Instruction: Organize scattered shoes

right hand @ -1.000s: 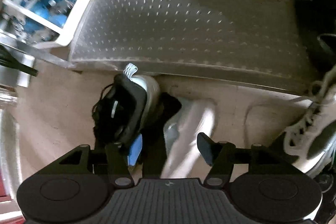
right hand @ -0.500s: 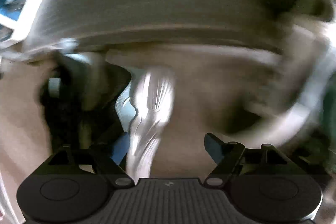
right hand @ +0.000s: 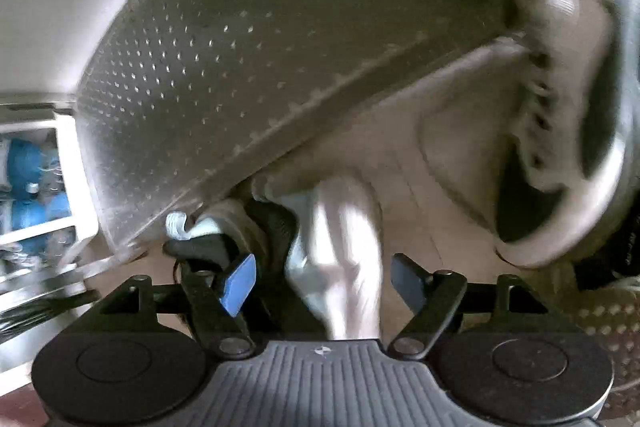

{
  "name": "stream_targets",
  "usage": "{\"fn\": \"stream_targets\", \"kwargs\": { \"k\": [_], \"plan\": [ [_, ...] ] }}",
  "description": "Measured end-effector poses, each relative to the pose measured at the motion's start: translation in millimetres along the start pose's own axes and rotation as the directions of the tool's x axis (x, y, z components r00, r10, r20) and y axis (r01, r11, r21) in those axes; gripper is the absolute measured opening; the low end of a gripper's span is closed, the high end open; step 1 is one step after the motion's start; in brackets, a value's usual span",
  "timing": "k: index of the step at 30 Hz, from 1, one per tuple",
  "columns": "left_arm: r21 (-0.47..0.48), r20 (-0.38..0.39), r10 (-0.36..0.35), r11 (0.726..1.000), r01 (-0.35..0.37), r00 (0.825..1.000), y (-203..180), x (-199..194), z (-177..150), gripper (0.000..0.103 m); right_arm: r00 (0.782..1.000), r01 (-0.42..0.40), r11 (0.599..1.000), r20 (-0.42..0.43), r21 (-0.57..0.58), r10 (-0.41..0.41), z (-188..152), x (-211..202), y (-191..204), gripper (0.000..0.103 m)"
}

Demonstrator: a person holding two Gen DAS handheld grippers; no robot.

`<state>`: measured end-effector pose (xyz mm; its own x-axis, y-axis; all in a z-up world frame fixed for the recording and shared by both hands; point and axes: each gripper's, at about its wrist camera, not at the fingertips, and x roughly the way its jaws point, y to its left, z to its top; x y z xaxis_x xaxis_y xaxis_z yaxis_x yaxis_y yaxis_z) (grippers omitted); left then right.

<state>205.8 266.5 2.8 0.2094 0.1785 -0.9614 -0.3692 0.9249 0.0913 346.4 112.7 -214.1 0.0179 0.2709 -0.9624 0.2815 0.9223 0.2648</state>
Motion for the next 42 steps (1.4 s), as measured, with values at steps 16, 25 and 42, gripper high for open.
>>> {"fn": "stream_targets", "kwargs": {
  "k": [16,25,42],
  "plan": [
    [-0.020,0.006,-0.016,1.000,0.016,1.000,1,-3,1,0.091,0.996,0.070,0.977,0.077,-0.201,-0.055,-25,-11,-9,0.068],
    [-0.019,0.012,-0.052,0.998,0.053,0.999,1,-8,-2,0.091,0.977,0.199,0.964,-0.046,-0.177,-0.210,-37,7,-55,0.006],
    [-0.064,0.023,-0.048,0.997,0.050,0.999,13,-10,4,0.091,0.994,0.110,0.994,0.023,-0.023,-0.109,-38,9,2,0.058]
  ]
}}
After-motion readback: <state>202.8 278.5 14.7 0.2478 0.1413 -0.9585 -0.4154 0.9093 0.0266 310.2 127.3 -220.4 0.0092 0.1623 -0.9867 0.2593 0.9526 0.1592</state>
